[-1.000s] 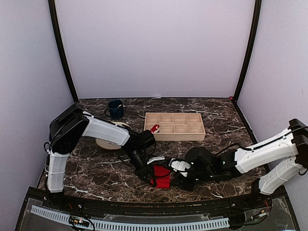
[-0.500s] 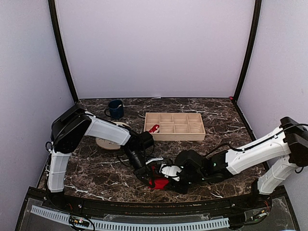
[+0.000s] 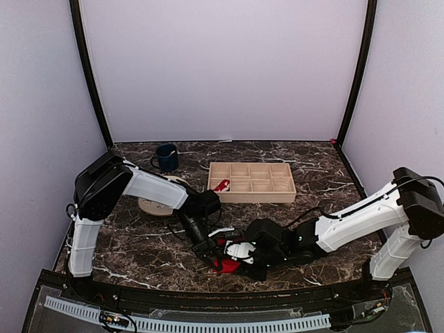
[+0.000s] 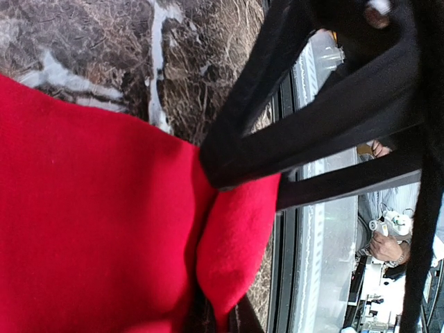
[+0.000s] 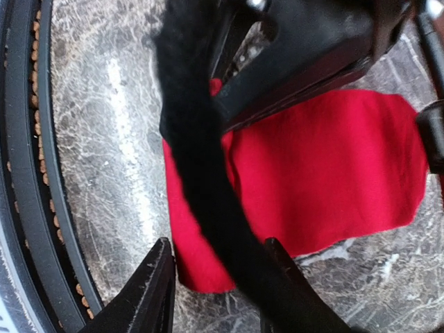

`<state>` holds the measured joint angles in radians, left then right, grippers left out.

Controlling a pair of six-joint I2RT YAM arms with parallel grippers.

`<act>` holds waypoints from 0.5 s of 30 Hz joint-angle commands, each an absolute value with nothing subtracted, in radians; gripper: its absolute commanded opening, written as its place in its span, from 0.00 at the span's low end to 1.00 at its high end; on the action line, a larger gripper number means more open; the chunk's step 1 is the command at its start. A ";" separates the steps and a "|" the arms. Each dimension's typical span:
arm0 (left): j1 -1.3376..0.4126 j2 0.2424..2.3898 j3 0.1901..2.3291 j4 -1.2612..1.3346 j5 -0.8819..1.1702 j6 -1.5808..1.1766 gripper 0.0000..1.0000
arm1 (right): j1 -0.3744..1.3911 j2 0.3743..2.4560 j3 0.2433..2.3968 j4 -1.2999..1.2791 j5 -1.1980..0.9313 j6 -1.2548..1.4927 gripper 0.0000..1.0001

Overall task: Roll the socks
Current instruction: Roll the sock at the center of the board.

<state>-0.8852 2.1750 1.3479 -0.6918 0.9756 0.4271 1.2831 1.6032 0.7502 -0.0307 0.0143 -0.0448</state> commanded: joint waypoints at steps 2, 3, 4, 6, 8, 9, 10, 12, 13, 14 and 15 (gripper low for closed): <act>-0.881 2.201 1.350 -0.735 0.910 0.449 0.01 | 1.292 1.635 0.777 -0.015 -0.009 -0.066 0.37; -0.881 2.202 1.351 -0.735 0.910 0.449 0.01 | 1.293 1.637 0.776 -0.013 -0.012 -0.066 0.37; -0.881 2.202 1.351 -0.735 0.911 0.449 0.01 | 1.292 1.638 0.774 -0.012 -0.013 -0.065 0.36; -0.881 2.203 1.351 -0.735 0.910 0.451 0.01 | 1.293 1.640 0.774 -0.006 -0.014 -0.066 0.34; -0.881 2.203 1.348 -0.734 0.911 0.450 0.01 | 1.292 1.646 0.778 -0.006 -0.016 -0.068 0.29; -0.881 2.204 1.347 -0.733 0.912 0.449 0.01 | 1.293 1.648 0.782 -0.007 -0.018 -0.069 0.26; -0.881 2.204 1.347 -0.731 0.912 0.447 0.01 | 1.292 1.650 0.784 -0.009 -0.019 -0.071 0.23; -0.881 2.203 1.346 -0.728 0.907 0.444 0.04 | 1.292 1.654 0.787 -0.011 -0.022 -0.073 0.18; -0.881 2.204 1.347 -0.725 0.900 0.440 0.06 | 1.293 1.657 0.790 -0.013 -0.024 -0.075 0.16; -0.881 2.203 1.345 -0.725 0.895 0.437 0.07 | 1.293 1.659 0.791 -0.015 -0.026 -0.075 0.14; -0.879 2.204 1.345 -0.723 0.891 0.433 0.09 | 1.293 1.660 0.791 -0.015 -0.027 -0.075 0.12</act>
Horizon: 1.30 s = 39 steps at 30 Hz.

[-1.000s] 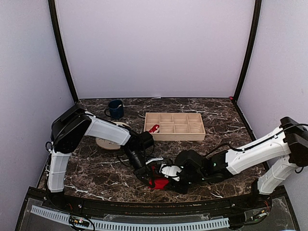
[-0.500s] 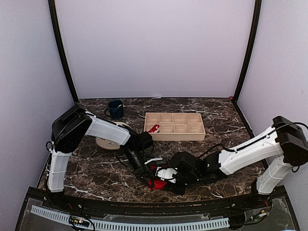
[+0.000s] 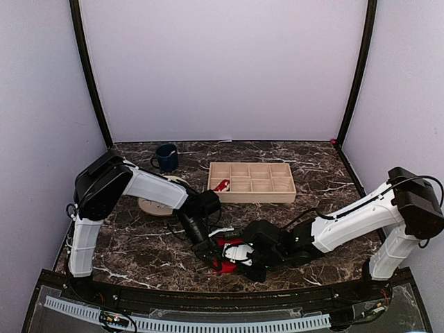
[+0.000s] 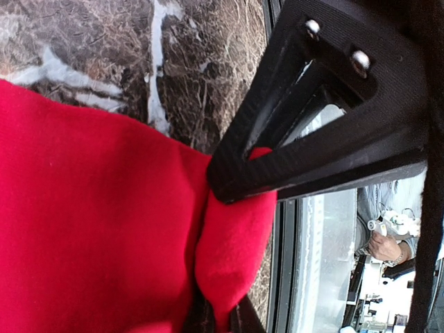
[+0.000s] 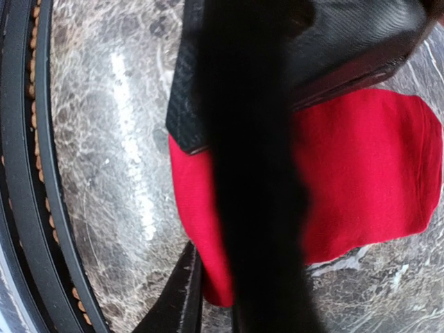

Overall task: Roll the socks
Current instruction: Roll the sock at the center of the board.

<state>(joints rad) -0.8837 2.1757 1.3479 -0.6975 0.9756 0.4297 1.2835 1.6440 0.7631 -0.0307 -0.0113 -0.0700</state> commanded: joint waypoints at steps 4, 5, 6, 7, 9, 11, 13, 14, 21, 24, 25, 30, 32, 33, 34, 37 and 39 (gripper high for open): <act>-0.875 2.203 1.343 -0.716 0.847 0.409 0.14 | 1.293 1.664 0.793 -0.017 -0.030 -0.072 0.08; -0.874 2.203 1.344 -0.716 0.836 0.401 0.15 | 1.292 1.665 0.793 -0.016 -0.031 -0.071 0.08; -0.872 2.202 1.345 -0.715 0.824 0.394 0.16 | 1.292 1.667 0.793 -0.016 -0.031 -0.070 0.07; -0.869 2.202 1.345 -0.712 0.811 0.385 0.17 | 1.291 1.669 0.794 -0.017 -0.030 -0.068 0.07; -0.865 2.199 1.344 -0.712 0.799 0.367 0.18 | 1.291 1.670 0.792 -0.016 -0.027 -0.063 0.06; -0.861 2.193 1.338 -0.710 0.788 0.355 0.20 | 1.290 1.670 0.789 -0.012 -0.023 -0.059 0.05; -0.861 2.184 1.327 -0.712 0.776 0.347 0.21 | 1.289 1.672 0.787 -0.009 -0.019 -0.052 0.04; -0.859 2.177 1.319 -0.710 0.768 0.341 0.23 | 1.290 1.673 0.787 -0.009 -0.016 -0.050 0.04; -0.843 2.094 1.225 -0.620 0.692 0.282 0.29 | 1.276 1.672 0.782 -0.001 -0.010 -0.028 0.03; -0.835 2.043 1.175 -0.547 0.626 0.246 0.29 | 1.269 1.665 0.780 0.009 -0.017 -0.016 0.03; -0.832 2.027 1.157 -0.522 0.599 0.232 0.30 | 1.269 1.663 0.780 0.011 -0.018 -0.014 0.03; -0.824 1.964 1.099 -0.439 0.532 0.202 0.31 | 1.264 1.661 0.786 0.018 -0.018 -0.001 0.03; -0.824 1.960 1.102 -0.439 0.536 0.202 0.31 | 1.261 1.664 0.788 0.025 -0.026 0.007 0.03; -0.824 1.960 1.104 -0.443 0.548 0.205 0.31 | 1.258 1.664 0.789 0.027 -0.031 0.011 0.02; -0.824 1.959 1.103 -0.446 0.559 0.208 0.31 | 1.258 1.666 0.790 0.029 -0.035 0.014 0.02; -0.824 1.946 1.088 -0.447 0.590 0.213 0.34 | 1.256 1.673 0.798 0.033 -0.043 0.019 0.02; -0.824 1.931 1.073 -0.442 0.607 0.212 0.36 | 1.255 1.683 0.807 0.030 -0.045 0.019 0.02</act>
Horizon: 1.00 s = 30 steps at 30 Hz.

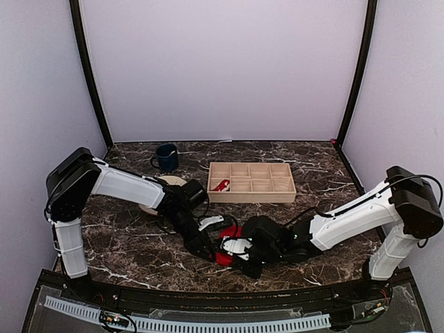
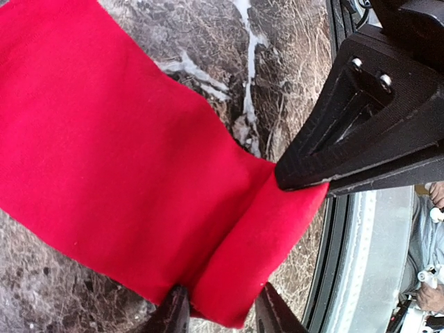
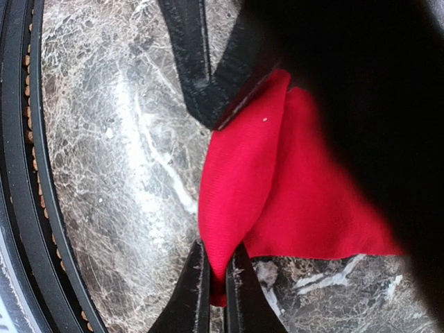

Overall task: Roll the socks
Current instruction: Roll the sock at the center of the board.

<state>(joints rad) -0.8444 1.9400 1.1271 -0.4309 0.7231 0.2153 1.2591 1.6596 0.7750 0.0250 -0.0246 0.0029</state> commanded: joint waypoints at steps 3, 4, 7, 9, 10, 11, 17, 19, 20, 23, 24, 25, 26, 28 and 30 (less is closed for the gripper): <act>-0.825 1.899 1.055 -0.443 0.605 0.207 0.43 | 1.251 1.695 0.813 0.026 -0.049 0.021 0.02; -0.824 1.891 1.050 -0.444 0.602 0.207 0.43 | 1.248 1.699 0.813 0.025 -0.049 0.020 0.02; -0.824 1.872 1.038 -0.453 0.586 0.204 0.44 | 1.239 1.700 0.813 0.023 -0.045 0.029 0.02; -0.824 1.859 1.029 -0.454 0.570 0.200 0.44 | 1.229 1.697 0.812 0.023 -0.048 0.037 0.02; -0.824 1.852 1.025 -0.455 0.558 0.199 0.44 | 1.226 1.696 0.812 0.023 -0.047 0.041 0.02; -0.824 1.845 1.020 -0.454 0.545 0.196 0.44 | 1.221 1.695 0.813 0.023 -0.045 0.045 0.02; -0.821 1.783 0.986 -0.422 0.433 0.169 0.44 | 1.209 1.692 0.809 0.030 -0.058 0.061 0.02; -0.820 1.752 0.975 -0.396 0.394 0.155 0.44 | 1.205 1.691 0.808 0.030 -0.065 0.064 0.02; -0.820 1.739 0.970 -0.381 0.374 0.145 0.44 | 1.206 1.690 0.808 0.029 -0.068 0.064 0.02; -0.819 1.676 0.938 -0.305 0.318 0.108 0.44 | 1.203 1.689 0.812 0.024 -0.075 0.060 0.02; -0.819 1.650 0.921 -0.271 0.299 0.089 0.44 | 1.202 1.689 0.812 0.022 -0.080 0.057 0.02; -0.819 1.624 0.895 -0.229 0.286 0.070 0.44 | 1.201 1.689 0.814 0.022 -0.084 0.054 0.02; -0.819 1.596 0.874 -0.190 0.265 0.053 0.44 | 1.200 1.691 0.817 0.019 -0.088 0.051 0.02; -0.819 1.535 0.828 -0.095 0.215 0.005 0.44 | 1.198 1.697 0.827 0.008 -0.100 0.043 0.02; -0.821 1.452 0.760 0.025 0.186 -0.048 0.44 | 1.194 1.700 0.838 -0.001 -0.109 0.035 0.02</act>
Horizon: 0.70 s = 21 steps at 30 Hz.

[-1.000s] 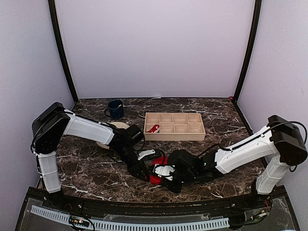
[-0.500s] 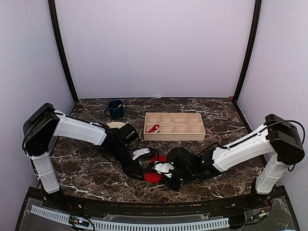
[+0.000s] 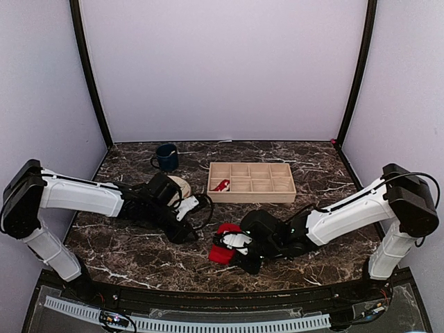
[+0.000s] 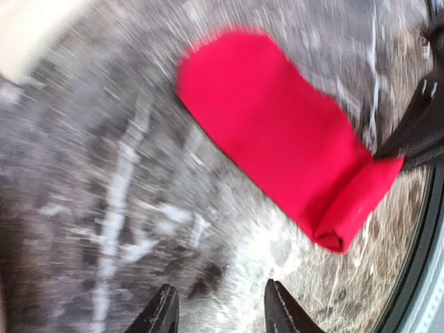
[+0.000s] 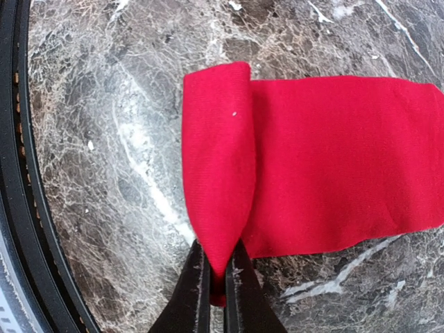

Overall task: Roll the socks
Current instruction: Roll the sock at the center of the board.

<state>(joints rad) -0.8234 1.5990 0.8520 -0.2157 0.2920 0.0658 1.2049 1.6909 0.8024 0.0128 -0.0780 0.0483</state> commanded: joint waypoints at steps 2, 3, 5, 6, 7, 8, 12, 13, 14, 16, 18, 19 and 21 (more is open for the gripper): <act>-0.821 1.348 0.668 0.188 0.178 -0.114 0.87 | 1.191 1.702 0.843 -0.009 -0.114 0.029 0.02; -0.821 1.292 0.611 0.288 0.178 -0.143 0.98 | 1.188 1.702 0.845 -0.014 -0.117 0.026 0.02; -0.821 1.189 0.503 0.484 0.157 -0.187 0.99 | 1.182 1.703 0.849 -0.021 -0.121 0.021 0.02; -0.820 1.158 0.464 0.554 0.130 -0.220 0.99 | 1.178 1.705 0.853 -0.026 -0.122 0.019 0.02; -0.819 1.134 0.432 0.610 0.080 -0.256 0.99 | 1.177 1.707 0.856 -0.029 -0.123 0.017 0.02; -0.819 1.114 0.413 0.630 0.023 -0.288 0.99 | 1.175 1.709 0.859 -0.031 -0.123 0.016 0.02; -0.809 1.087 0.403 0.594 -0.062 -0.363 0.99 | 1.173 1.712 0.870 -0.039 -0.123 0.014 0.02; -0.801 1.095 0.416 0.575 -0.030 -0.348 0.99 | 1.171 1.714 0.872 -0.041 -0.123 0.014 0.02; -0.798 1.107 0.434 0.548 -0.013 -0.335 0.99 | 1.170 1.717 0.875 -0.044 -0.122 0.014 0.02; -0.798 1.131 0.476 0.466 0.003 -0.318 0.99 | 1.169 1.722 0.882 -0.050 -0.135 0.014 0.02; -0.798 1.150 0.495 0.416 0.015 -0.292 0.97 | 1.165 1.731 0.896 -0.064 -0.155 0.011 0.02; -0.798 1.155 0.499 0.397 0.019 -0.280 0.95 | 1.166 1.737 0.903 -0.072 -0.174 0.011 0.02; -0.799 1.157 0.503 0.357 0.017 -0.262 0.91 | 1.162 1.749 0.920 -0.089 -0.202 0.011 0.02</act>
